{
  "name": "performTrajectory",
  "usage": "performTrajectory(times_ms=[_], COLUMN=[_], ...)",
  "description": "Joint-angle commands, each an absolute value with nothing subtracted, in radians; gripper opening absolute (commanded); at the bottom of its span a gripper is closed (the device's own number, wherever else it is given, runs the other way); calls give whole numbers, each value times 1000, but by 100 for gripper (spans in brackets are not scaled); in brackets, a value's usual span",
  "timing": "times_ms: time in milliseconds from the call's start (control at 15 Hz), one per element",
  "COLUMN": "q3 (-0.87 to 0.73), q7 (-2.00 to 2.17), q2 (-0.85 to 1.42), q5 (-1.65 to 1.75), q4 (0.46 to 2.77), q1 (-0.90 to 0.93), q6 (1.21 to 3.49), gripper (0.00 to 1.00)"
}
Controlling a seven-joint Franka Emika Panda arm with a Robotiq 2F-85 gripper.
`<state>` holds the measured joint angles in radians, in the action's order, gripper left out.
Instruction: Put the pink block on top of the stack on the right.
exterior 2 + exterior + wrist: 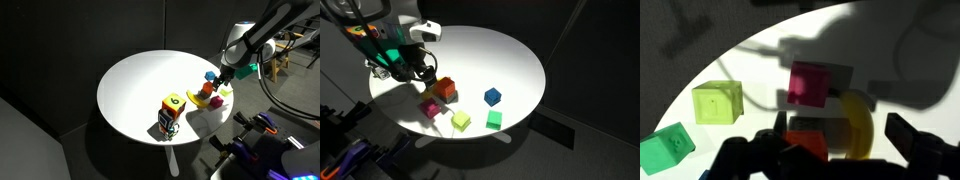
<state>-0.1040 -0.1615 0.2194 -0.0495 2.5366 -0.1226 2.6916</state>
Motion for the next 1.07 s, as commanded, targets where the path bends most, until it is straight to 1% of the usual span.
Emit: performTrajectory(times_ms=[0,1000], q3=[-88,-36], q7=[-178,-185], q2=[254,422], q5=[-69,-69], q4=[2510,2465], q1=[-143,-195], q6=[2676,2804], gripper=[100,100])
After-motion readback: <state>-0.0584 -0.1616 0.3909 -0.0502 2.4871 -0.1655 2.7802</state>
